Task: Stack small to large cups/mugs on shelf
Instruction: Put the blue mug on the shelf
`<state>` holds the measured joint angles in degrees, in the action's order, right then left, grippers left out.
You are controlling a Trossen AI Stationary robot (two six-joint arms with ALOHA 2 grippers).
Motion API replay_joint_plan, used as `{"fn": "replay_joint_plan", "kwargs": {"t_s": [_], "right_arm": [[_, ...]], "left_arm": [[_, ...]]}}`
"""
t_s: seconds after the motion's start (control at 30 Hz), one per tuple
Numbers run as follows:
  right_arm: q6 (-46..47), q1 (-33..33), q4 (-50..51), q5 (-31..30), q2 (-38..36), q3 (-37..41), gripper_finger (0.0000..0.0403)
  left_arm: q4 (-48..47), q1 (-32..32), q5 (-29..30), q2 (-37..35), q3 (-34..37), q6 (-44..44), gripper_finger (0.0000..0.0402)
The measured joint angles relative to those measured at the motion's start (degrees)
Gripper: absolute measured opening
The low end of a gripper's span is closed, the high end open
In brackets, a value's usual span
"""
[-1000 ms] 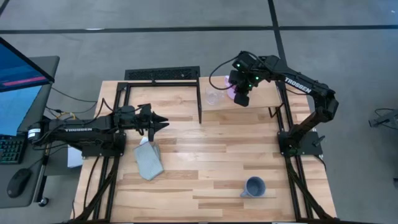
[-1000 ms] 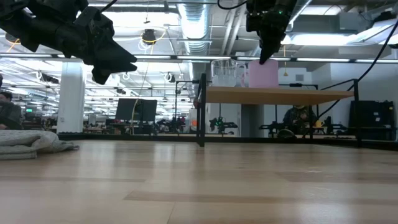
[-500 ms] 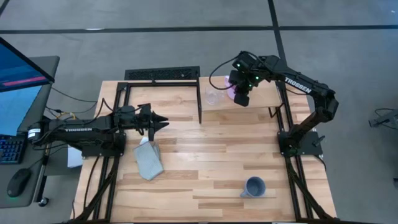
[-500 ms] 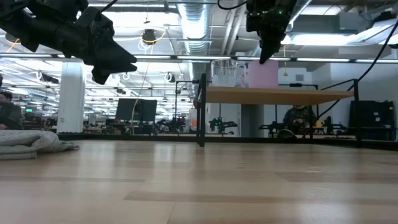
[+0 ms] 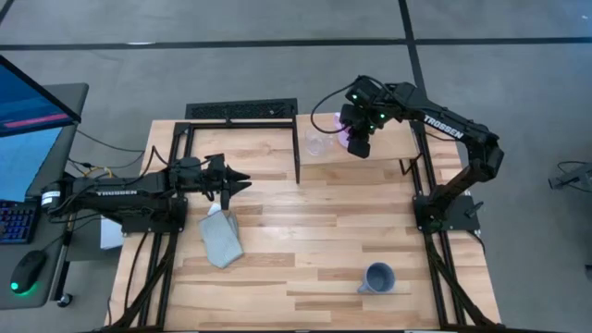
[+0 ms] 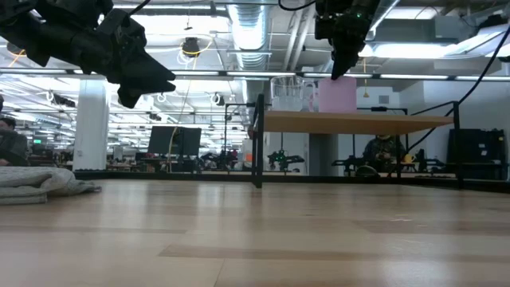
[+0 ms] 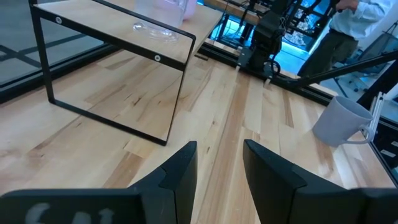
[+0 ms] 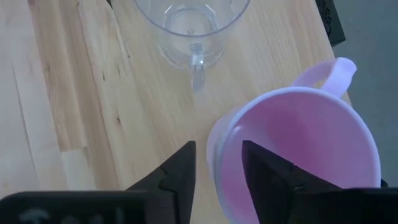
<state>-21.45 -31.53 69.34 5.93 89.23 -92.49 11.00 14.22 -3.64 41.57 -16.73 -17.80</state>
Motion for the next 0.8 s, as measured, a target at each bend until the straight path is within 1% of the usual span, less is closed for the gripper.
{"fn": "replay_joint_plan", "kwargs": {"t_s": [0.07,0.23,0.47,0.57,0.7,0.8], "right_arm": [[0.0,0.0,0.0,-0.5,0.0,0.0,0.0156],[-0.3,0.0,1.1,-4.7,0.0,-1.2,0.0158],[-1.0,0.0,3.1,-4.5,-0.1,-8.3,0.0154],[0.4,0.2,4.7,-4.4,-0.1,-12.0,0.0153],[2.8,2.6,8.0,-4.2,-0.1,-16.5,0.0154],[3.5,5.5,10.4,-1.5,-0.1,-19.0,0.0154]], "left_arm": [[0.0,0.0,0.0,0.0,0.0,0.0,0.0121],[0.0,0.0,0.0,0.0,0.0,0.0,0.0121],[0.0,0.0,0.0,0.0,0.0,0.0,0.0121],[0.0,0.0,0.0,0.0,0.0,0.0,0.0121],[0.0,0.0,0.0,0.0,0.0,-0.2,0.0121],[0.0,0.0,0.0,0.0,0.0,-0.3,0.0121]]}}
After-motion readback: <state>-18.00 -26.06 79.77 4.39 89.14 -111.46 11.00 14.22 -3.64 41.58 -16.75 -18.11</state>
